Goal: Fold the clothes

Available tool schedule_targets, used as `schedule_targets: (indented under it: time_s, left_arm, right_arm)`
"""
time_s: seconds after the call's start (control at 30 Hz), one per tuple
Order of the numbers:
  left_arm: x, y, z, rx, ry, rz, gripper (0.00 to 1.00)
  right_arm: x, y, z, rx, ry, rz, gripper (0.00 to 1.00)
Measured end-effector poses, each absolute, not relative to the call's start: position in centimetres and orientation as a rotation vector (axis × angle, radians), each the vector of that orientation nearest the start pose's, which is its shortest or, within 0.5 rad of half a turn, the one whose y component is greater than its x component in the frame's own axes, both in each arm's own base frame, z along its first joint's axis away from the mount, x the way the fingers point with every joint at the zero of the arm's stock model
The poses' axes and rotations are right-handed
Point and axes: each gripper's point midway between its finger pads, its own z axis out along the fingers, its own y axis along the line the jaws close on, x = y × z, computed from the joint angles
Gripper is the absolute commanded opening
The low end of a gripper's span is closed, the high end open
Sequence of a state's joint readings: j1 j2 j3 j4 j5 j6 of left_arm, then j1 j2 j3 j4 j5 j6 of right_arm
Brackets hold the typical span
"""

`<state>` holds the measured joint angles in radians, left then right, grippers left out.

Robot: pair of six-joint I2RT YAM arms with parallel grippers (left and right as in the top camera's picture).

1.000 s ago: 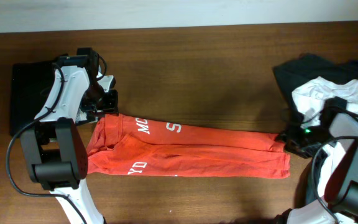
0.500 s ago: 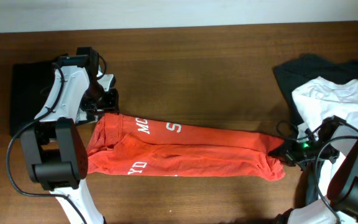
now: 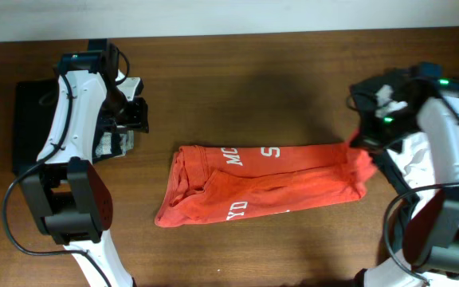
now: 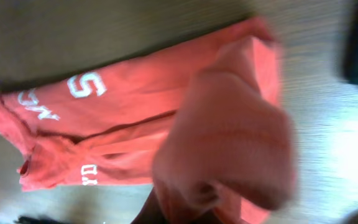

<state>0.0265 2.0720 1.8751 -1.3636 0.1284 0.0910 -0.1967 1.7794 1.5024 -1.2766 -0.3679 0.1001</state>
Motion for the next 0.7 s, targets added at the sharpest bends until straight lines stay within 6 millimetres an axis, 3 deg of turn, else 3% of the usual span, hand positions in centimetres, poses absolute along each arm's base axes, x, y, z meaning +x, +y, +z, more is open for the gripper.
schedule_targets:
  time_s: [0.13,0.17,0.3,0.43,0.47,0.53,0.63,0.7]
  left_arm:
    - [40.2,-1.1,11.2,0.101,3.117,-0.199,0.55]
    - [40.2,-1.1,11.2,0.101,3.117,-0.199,0.54]
    - [40.1,-1.1,11.2,0.101,3.117,-0.199,0.54]
    - [40.2,-1.1,11.2,0.101,3.117,-0.199,0.55]
    - [40.2,-1.1,11.2,0.101,3.117,-0.199,0.55]
    - [40.1,-1.1,11.2,0.101,3.117,-0.199,0.55]
    - [40.2,-1.1,11.2,0.101,3.117,-0.199,0.55]
    - [40.2,-1.1,11.2,0.101,3.117,-0.199,0.55]
  right_arm:
    - [33.6,10.1,10.7,0.235,3.092,0.46,0.06]
    - [33.2,11.4,9.8,0.231,3.107,0.445,0.05]
    - [32.0,13.8,5.2,0.367,3.175,0.384,0.06]
    - [31.6,15.6,4.6,0.41,3.179,0.407,0.09]
    - [31.7,16.5,4.6,0.418,3.169,0.416,0.36]
    - [31.5,17.4,4.6,0.437,3.162,0.408,0.43]
    - [31.0,19.2,4.8,0.362,3.171,0.48,0.42]
    - [31.5,18.3,5.2,0.322,3.155,0.488,0.2]
